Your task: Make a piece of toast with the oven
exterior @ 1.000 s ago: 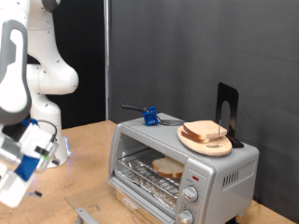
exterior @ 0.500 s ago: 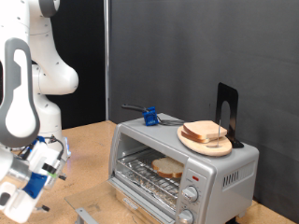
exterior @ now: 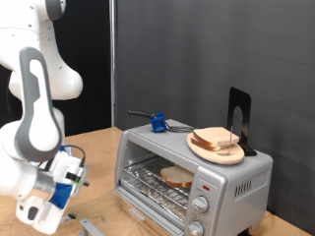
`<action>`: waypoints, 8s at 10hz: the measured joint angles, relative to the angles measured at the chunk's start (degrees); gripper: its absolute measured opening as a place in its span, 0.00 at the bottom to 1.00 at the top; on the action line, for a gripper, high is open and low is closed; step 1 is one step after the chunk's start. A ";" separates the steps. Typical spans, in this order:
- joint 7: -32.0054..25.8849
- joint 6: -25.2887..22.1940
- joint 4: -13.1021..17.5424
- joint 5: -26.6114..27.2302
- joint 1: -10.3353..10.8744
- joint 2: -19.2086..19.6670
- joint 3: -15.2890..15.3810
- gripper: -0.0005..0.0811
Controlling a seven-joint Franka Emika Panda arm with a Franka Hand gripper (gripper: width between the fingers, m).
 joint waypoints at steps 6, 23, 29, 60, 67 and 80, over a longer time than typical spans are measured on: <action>1.65 -20.94 2.98 -1.63 -2.33 -2.14 0.48 1.00; 3.62 -26.43 -0.13 6.55 -0.49 -16.12 7.42 1.00; 2.89 -24.79 -0.69 11.85 2.93 -17.61 12.38 1.00; 16.09 -16.03 28.89 13.30 -1.55 10.41 6.92 1.00; 29.05 -16.35 45.44 5.24 2.25 22.13 7.16 1.00; 19.55 -23.71 61.82 -0.03 4.60 35.92 8.49 1.00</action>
